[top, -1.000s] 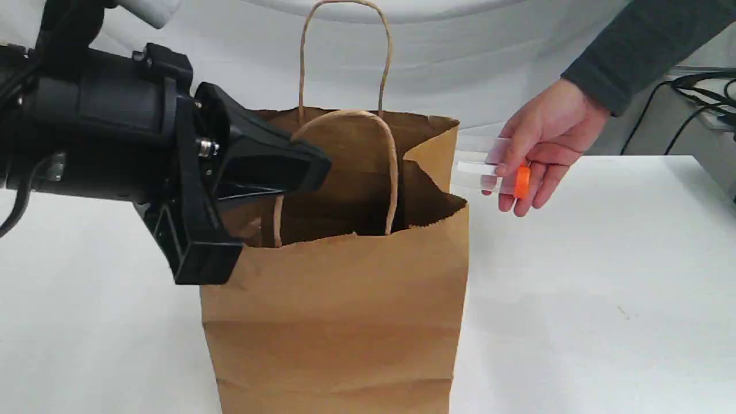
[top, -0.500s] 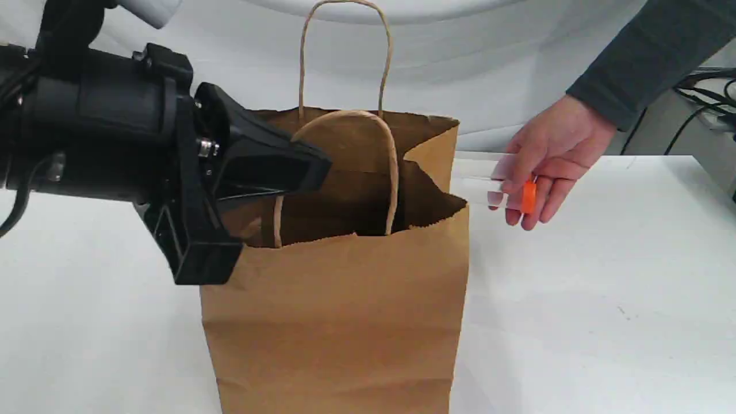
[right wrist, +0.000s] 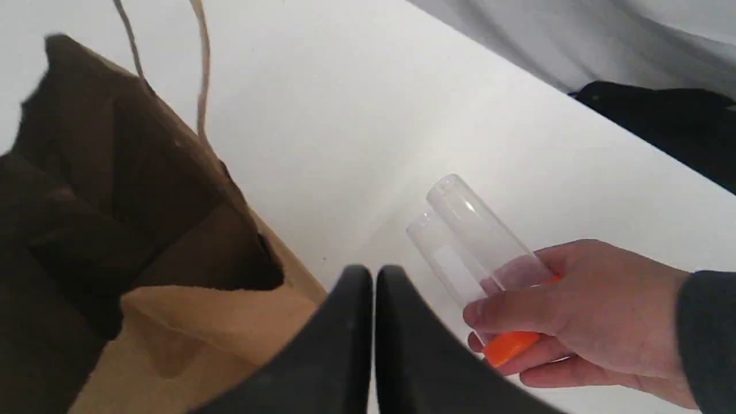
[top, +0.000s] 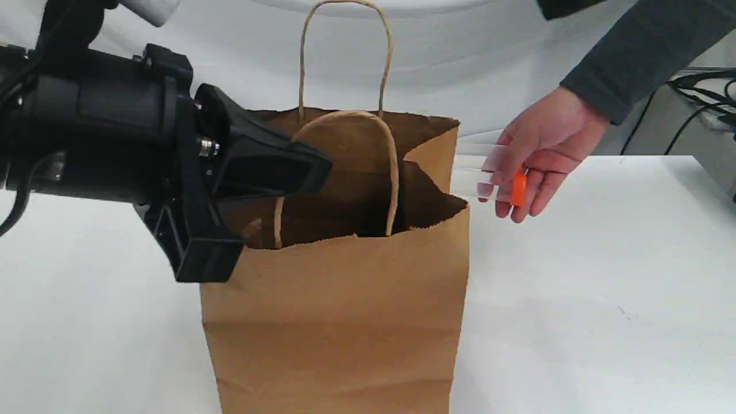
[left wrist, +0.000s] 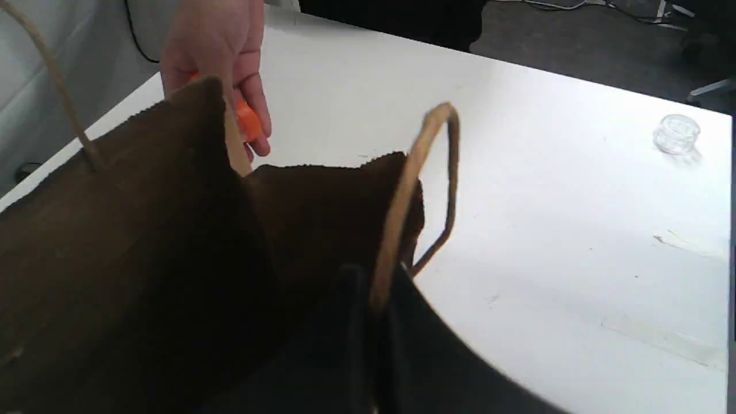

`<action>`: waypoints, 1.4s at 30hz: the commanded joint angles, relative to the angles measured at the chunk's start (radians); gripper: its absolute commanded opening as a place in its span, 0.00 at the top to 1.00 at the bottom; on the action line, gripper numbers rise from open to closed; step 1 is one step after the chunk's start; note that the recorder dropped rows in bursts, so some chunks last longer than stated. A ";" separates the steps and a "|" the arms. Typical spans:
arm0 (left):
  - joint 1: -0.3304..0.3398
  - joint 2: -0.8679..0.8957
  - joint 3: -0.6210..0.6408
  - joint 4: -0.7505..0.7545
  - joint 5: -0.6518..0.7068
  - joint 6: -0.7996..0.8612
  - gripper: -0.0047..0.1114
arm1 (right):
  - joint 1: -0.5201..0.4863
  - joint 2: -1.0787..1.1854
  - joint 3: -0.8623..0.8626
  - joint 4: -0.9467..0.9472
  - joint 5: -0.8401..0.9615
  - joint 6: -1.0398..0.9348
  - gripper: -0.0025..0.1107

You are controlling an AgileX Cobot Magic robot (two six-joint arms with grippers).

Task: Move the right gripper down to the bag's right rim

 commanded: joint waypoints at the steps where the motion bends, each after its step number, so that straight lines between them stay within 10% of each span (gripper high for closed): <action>1: -0.005 -0.001 -0.005 -0.015 0.004 -0.029 0.96 | 0.037 0.037 -0.012 -0.008 0.006 -0.061 0.75; 8: -0.005 -0.001 -0.005 -0.015 0.004 -0.031 0.96 | 0.096 0.078 -0.012 -0.008 0.003 -0.106 0.44; 42: -0.005 -0.001 -0.005 -0.015 0.000 -0.031 0.96 | 0.163 0.224 -0.012 0.005 -0.123 -0.134 0.57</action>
